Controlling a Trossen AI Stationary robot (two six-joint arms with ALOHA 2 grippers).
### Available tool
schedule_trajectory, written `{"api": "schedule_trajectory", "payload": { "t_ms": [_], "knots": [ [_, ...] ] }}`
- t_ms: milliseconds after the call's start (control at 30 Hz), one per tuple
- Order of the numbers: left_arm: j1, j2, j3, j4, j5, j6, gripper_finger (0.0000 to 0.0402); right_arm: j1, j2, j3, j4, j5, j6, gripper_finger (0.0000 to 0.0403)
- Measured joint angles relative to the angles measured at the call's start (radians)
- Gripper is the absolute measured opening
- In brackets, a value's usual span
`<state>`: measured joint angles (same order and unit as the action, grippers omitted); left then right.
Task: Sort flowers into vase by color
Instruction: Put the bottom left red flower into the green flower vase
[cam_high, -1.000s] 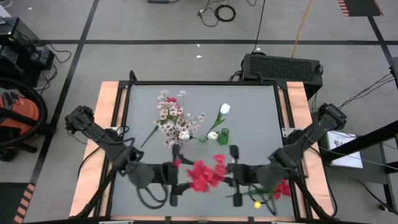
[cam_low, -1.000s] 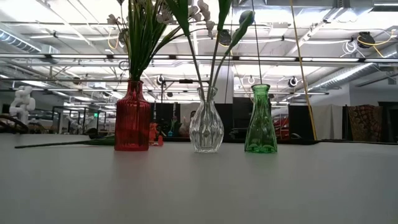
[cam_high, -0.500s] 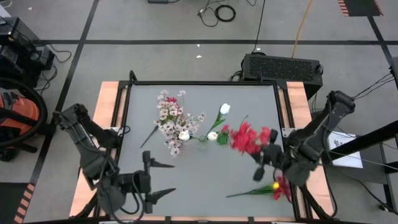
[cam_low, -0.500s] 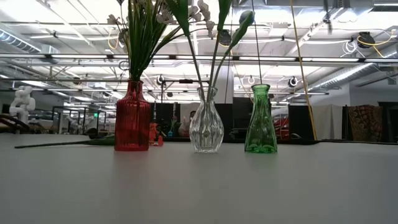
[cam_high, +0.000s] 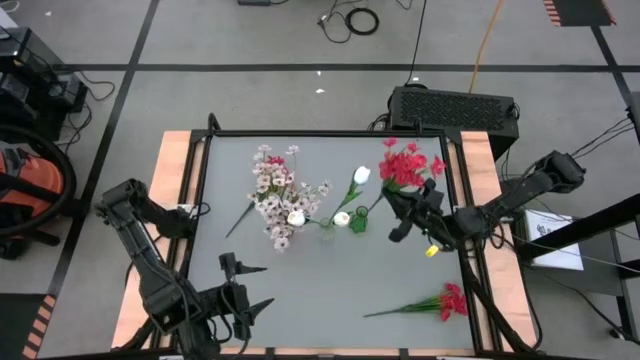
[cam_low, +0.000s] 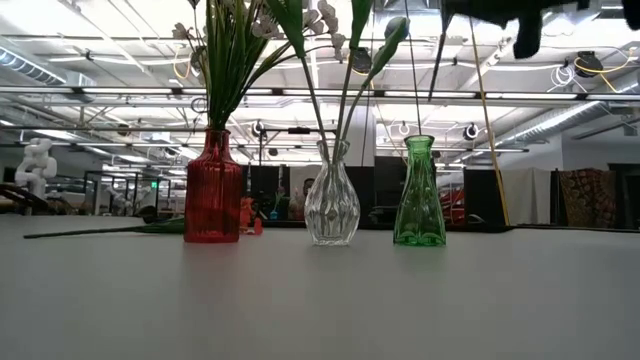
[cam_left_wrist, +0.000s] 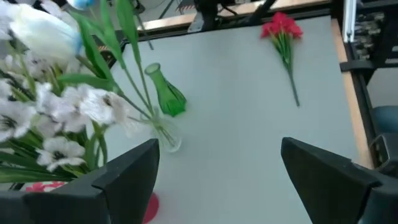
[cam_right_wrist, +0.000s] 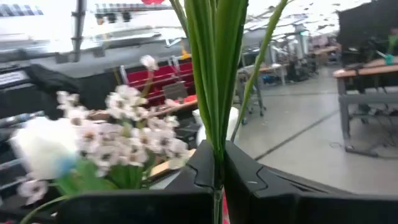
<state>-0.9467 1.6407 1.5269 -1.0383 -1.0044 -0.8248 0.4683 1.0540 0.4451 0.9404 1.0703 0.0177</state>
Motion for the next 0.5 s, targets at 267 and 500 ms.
{"api": "schedule_trajectory", "payload": {
  "t_ms": [267,500],
  "knots": [
    [-0.025,0.027,0.0,-0.014,-0.035,-0.057,0.0342,-0.072,0.074,-0.021,0.002,-0.054,0.085,0.0002],
    [-0.025,0.026,-0.046,-0.044,-0.035,-0.137,0.0342,-0.1,0.122,-0.022,-0.004,-0.051,0.103,0.0003]
  ]
}}
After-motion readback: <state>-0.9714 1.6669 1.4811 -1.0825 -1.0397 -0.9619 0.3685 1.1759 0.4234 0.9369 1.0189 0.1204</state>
